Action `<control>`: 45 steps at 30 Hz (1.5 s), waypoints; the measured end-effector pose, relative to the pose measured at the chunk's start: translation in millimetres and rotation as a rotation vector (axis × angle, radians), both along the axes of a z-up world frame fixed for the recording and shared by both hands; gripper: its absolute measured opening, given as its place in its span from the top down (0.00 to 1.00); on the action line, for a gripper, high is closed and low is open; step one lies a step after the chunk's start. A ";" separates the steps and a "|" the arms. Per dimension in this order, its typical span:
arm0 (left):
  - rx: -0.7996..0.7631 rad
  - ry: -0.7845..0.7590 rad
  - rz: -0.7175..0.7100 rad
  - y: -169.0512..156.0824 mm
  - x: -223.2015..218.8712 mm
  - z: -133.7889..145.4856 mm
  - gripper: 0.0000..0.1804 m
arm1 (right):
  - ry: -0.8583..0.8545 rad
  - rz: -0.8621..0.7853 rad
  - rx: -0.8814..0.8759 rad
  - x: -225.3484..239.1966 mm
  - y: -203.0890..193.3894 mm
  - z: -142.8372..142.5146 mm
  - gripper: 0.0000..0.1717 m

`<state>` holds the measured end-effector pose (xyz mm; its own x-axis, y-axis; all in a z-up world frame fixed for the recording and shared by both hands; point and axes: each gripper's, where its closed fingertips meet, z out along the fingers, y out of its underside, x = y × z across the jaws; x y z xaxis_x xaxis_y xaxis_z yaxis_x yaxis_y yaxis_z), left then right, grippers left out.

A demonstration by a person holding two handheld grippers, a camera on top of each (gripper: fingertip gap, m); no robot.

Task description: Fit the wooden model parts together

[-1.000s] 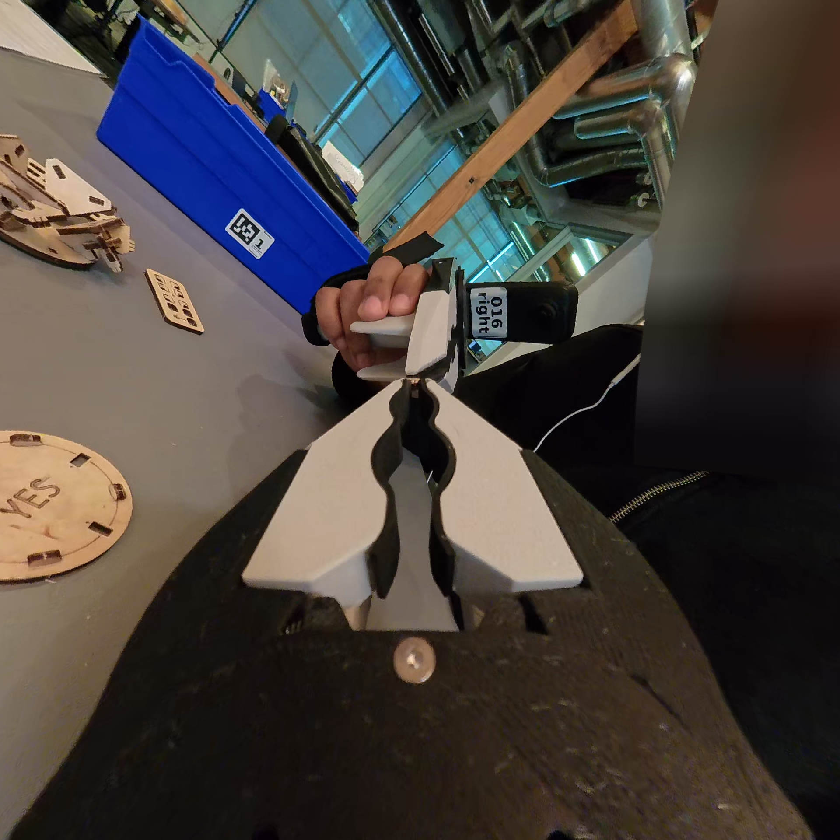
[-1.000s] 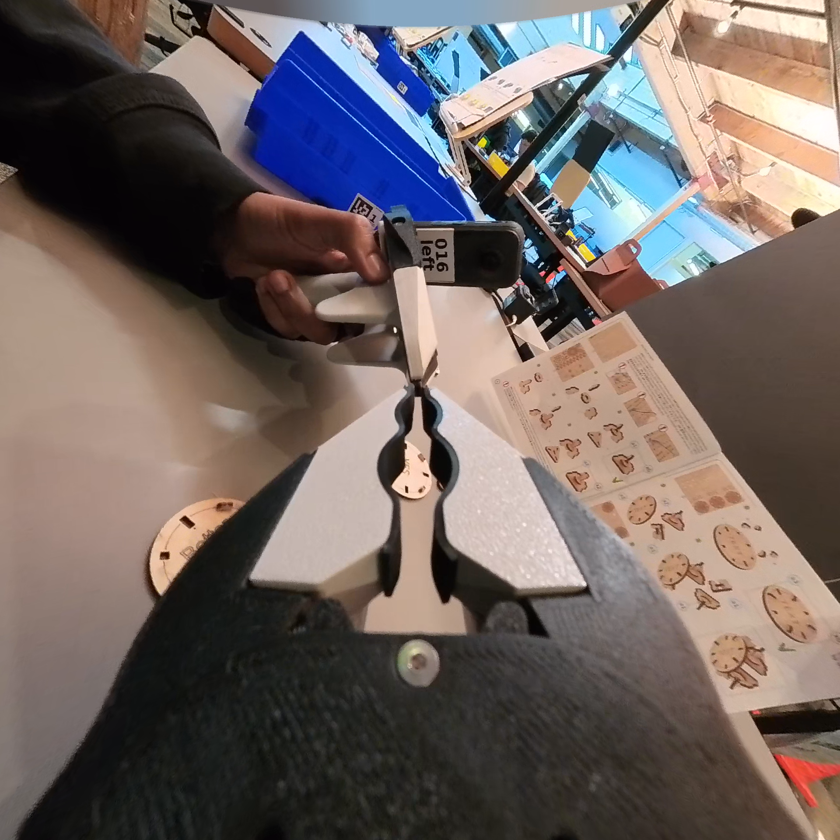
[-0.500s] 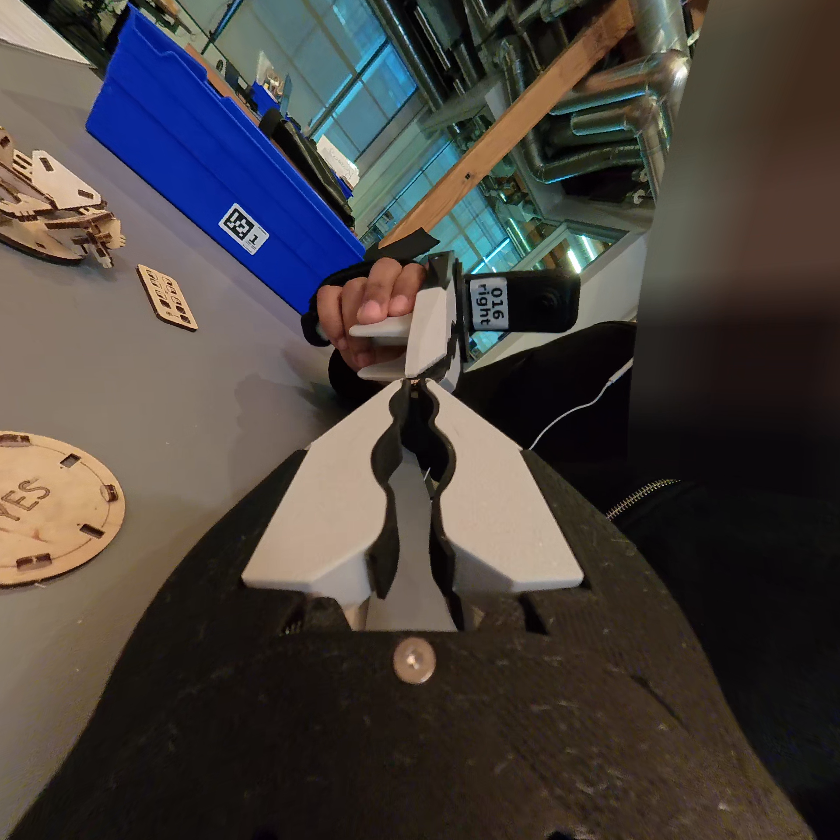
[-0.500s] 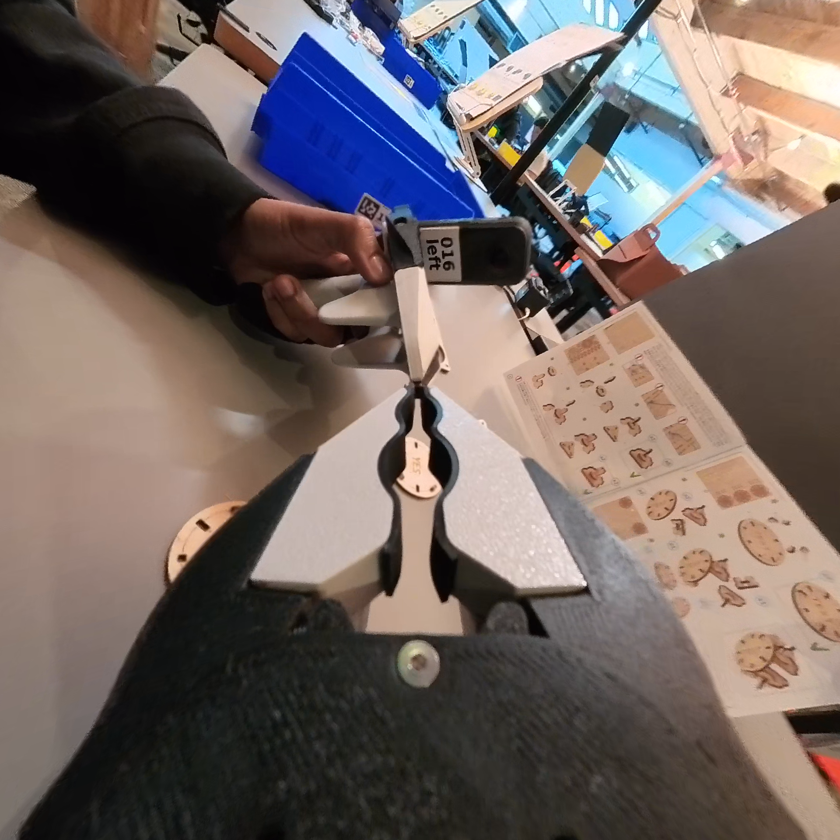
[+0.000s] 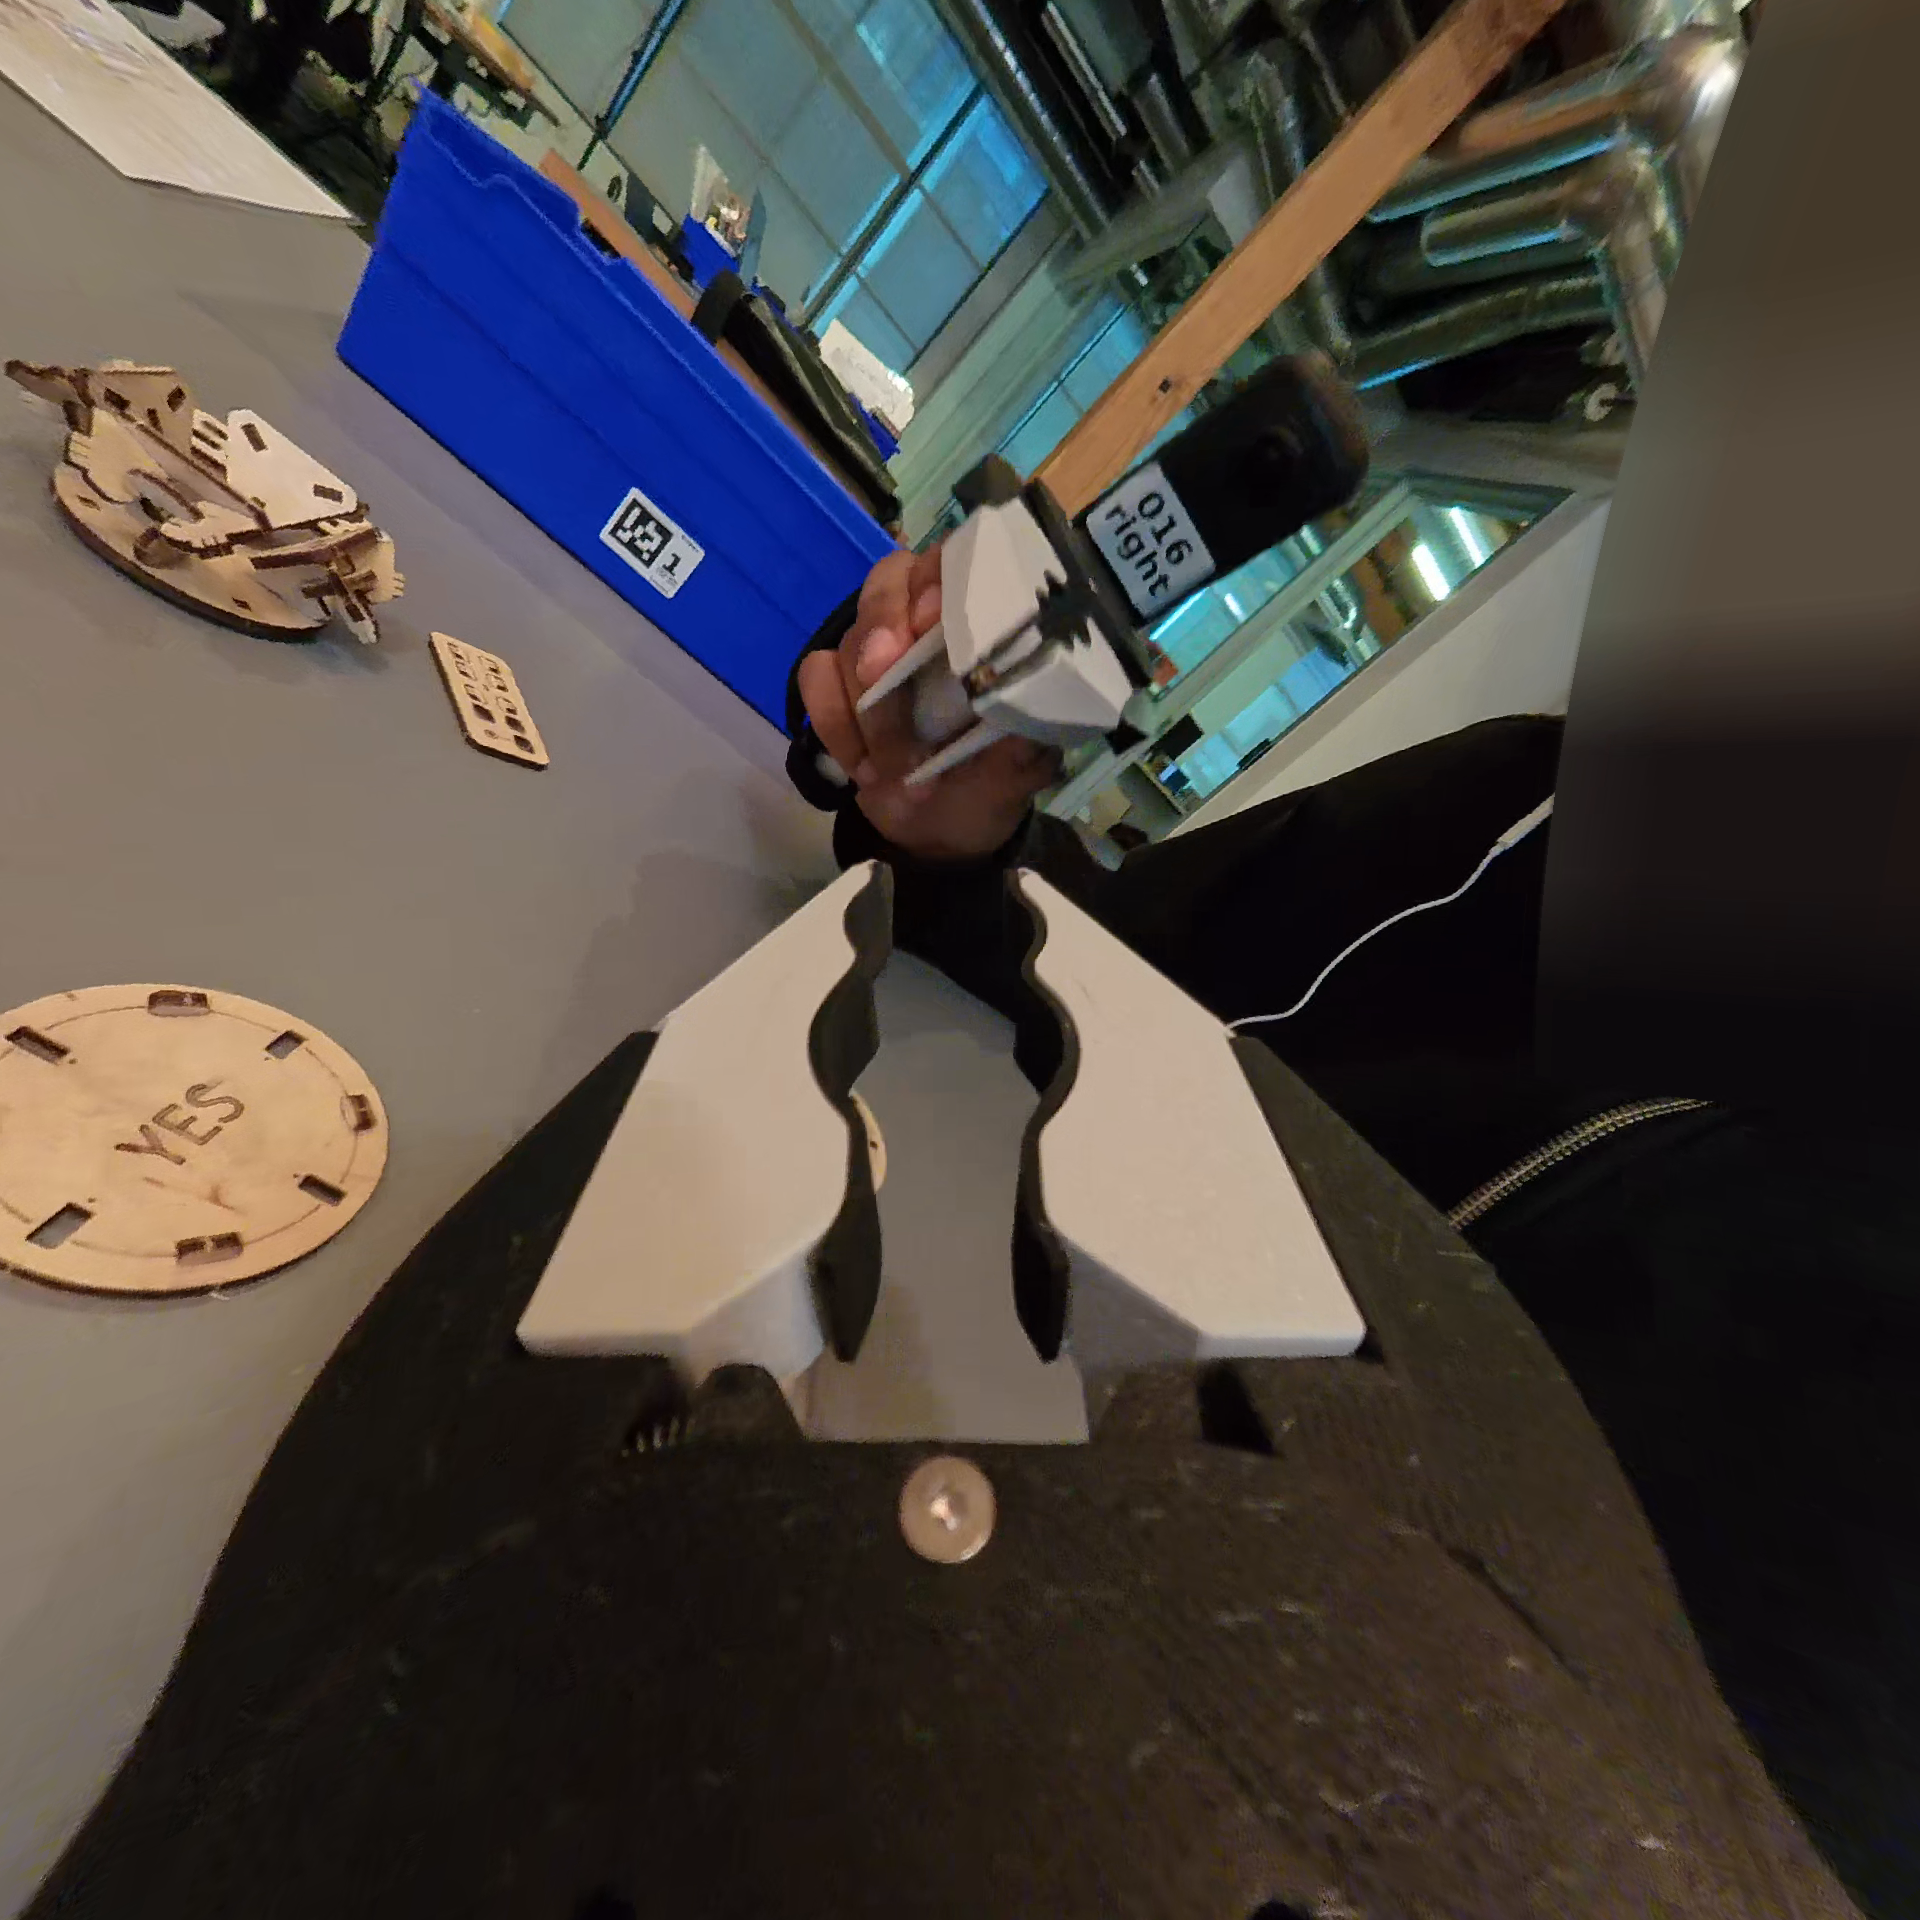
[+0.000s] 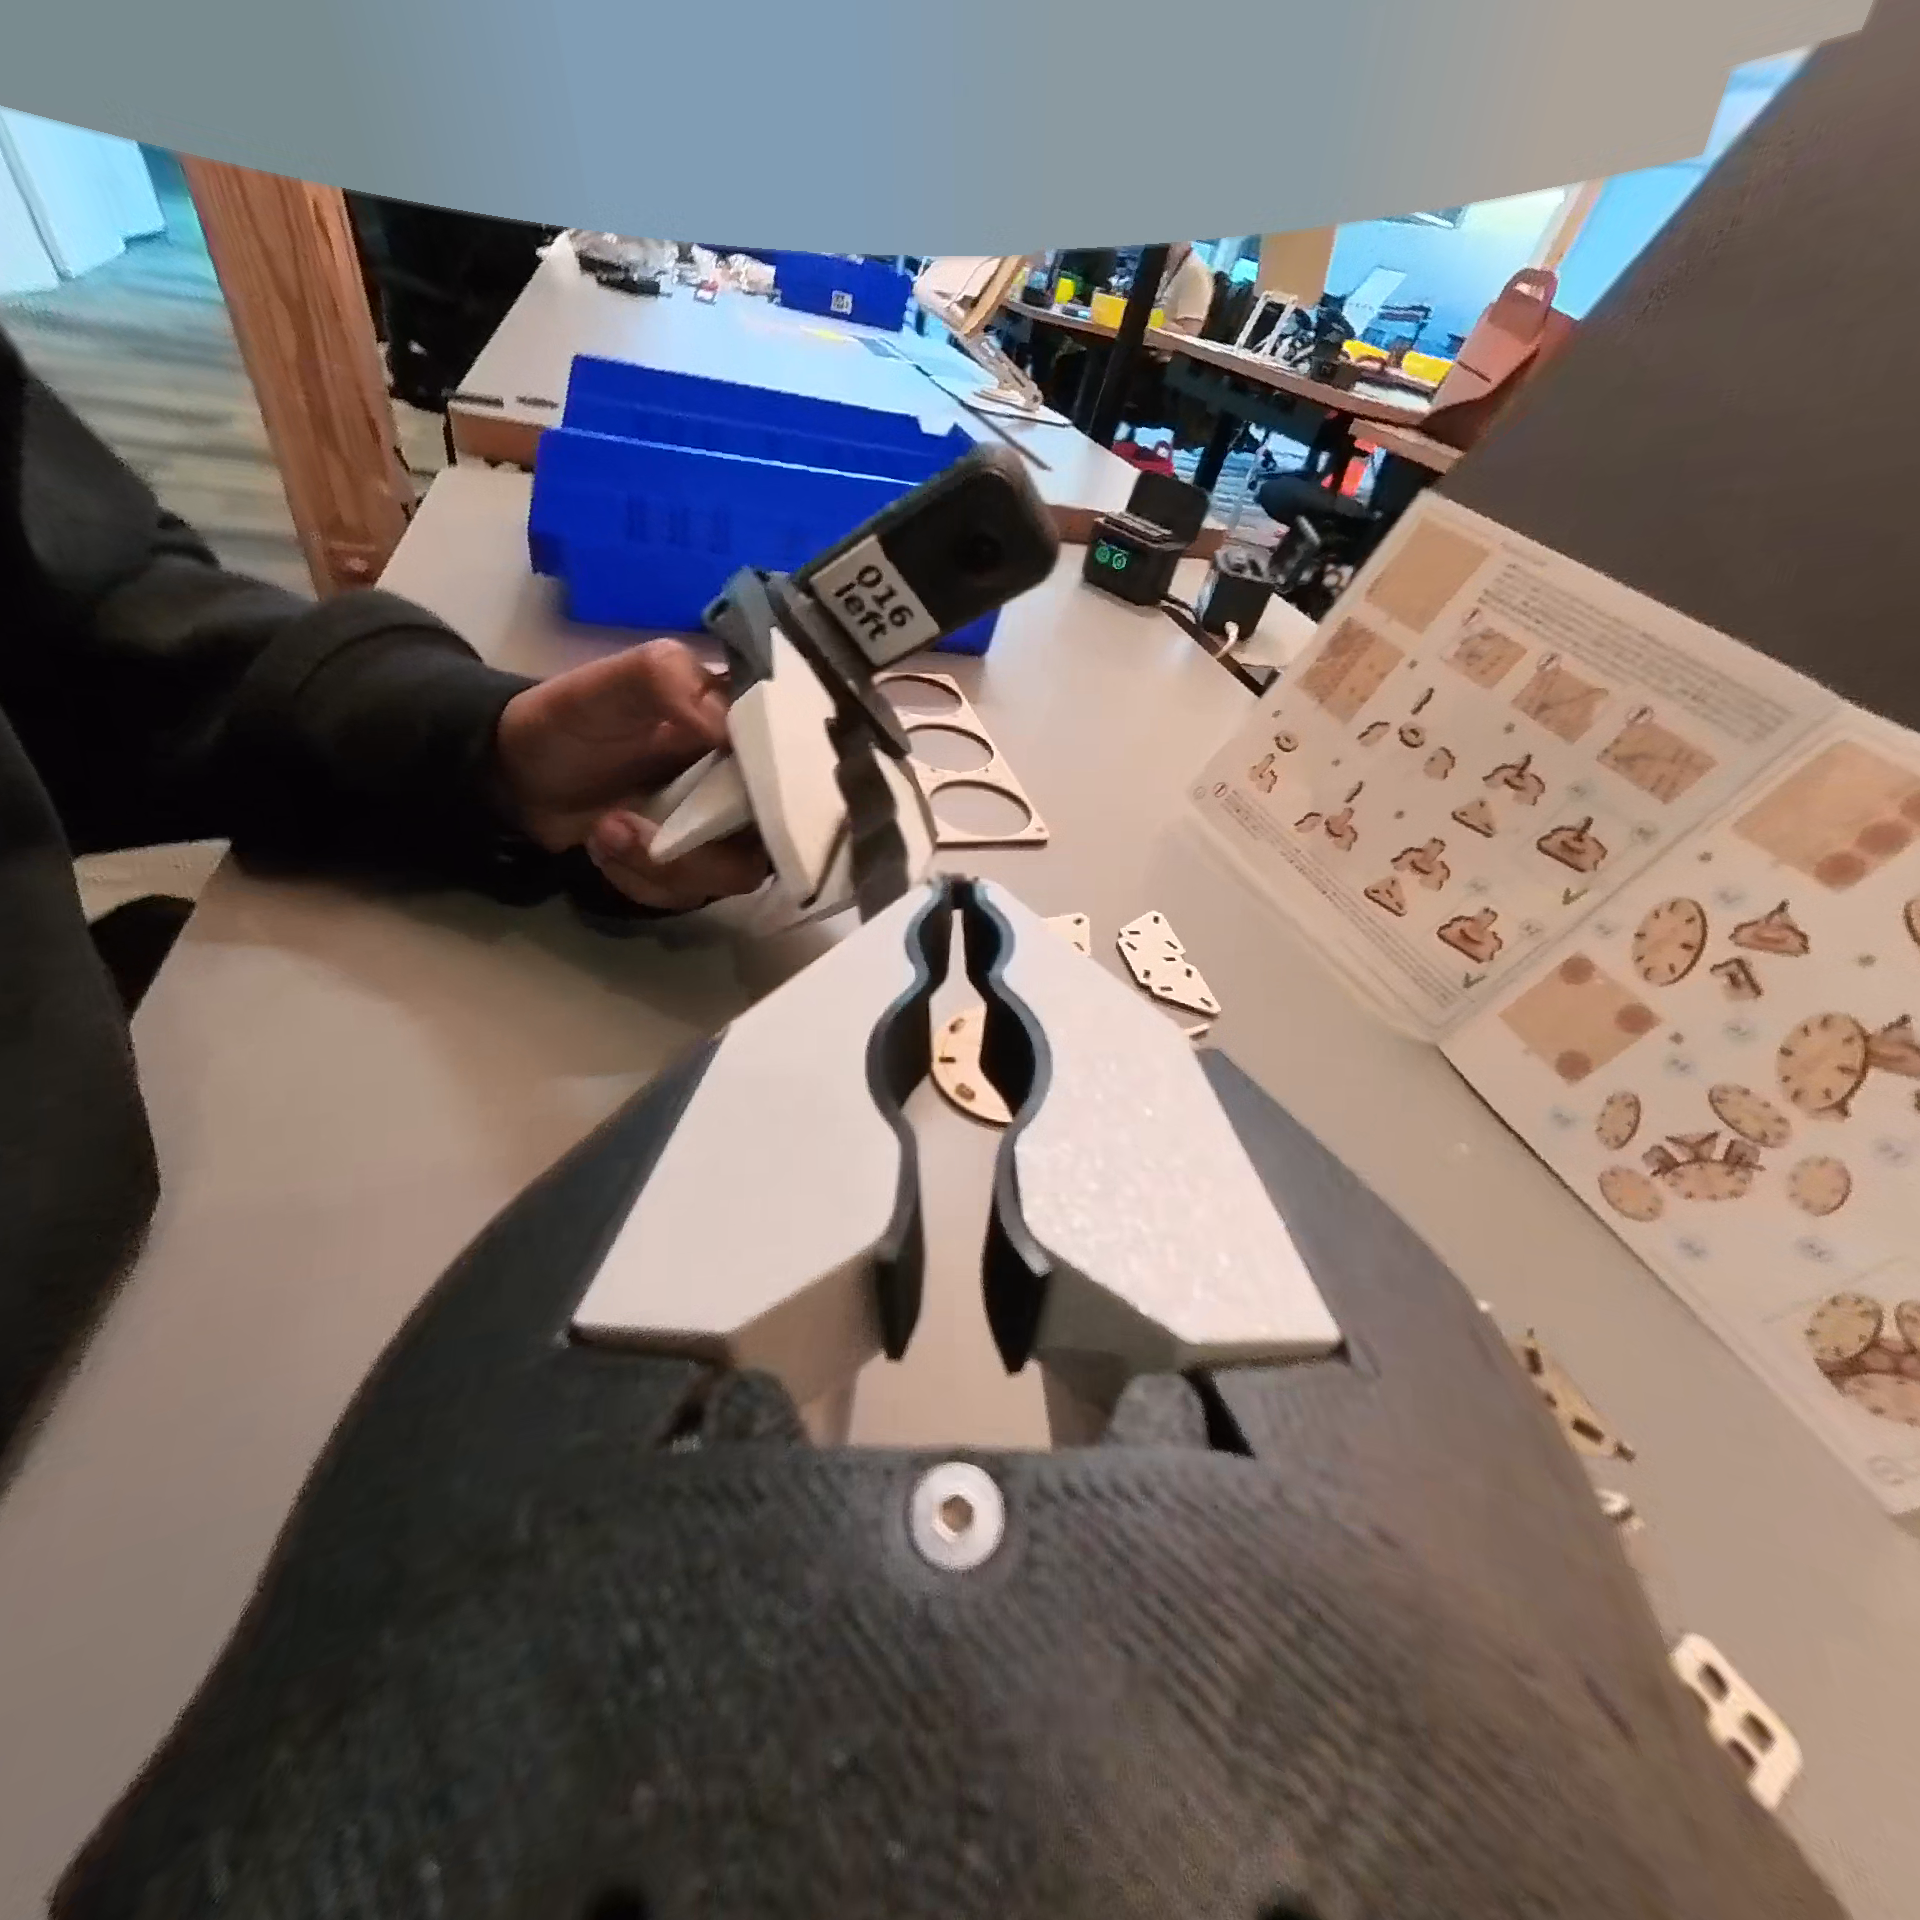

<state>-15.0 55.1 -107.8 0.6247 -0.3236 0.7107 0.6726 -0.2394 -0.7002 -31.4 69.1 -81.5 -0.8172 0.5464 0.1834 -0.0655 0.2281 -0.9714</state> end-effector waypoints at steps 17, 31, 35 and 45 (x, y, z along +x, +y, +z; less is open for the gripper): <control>-0.421 0.709 -0.112 22.2 58.9 -80.6 0.61 | -0.080 -0.084 -0.036 -17.9 15.5 -10.4 1.00; -0.482 0.704 -0.138 14.7 55.9 -90.2 0.70 | -0.050 -0.108 -0.041 -18.1 21.6 -6.3 1.00; -0.488 0.711 -0.185 12.1 63.3 -93.3 0.76 | -0.046 -0.111 -0.071 -18.0 26.4 -1.1 1.00; -0.290 0.550 -0.327 10.4 97.0 -63.5 0.78 | -0.040 -0.136 -0.078 -20.6 33.3 1.0 1.00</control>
<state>82.0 65.5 -171.4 0.8209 -0.4018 0.4057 0.1008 -0.5974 -0.7956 -52.0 102.4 -80.5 -0.7407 0.6636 0.1050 -0.0005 0.1557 -0.9878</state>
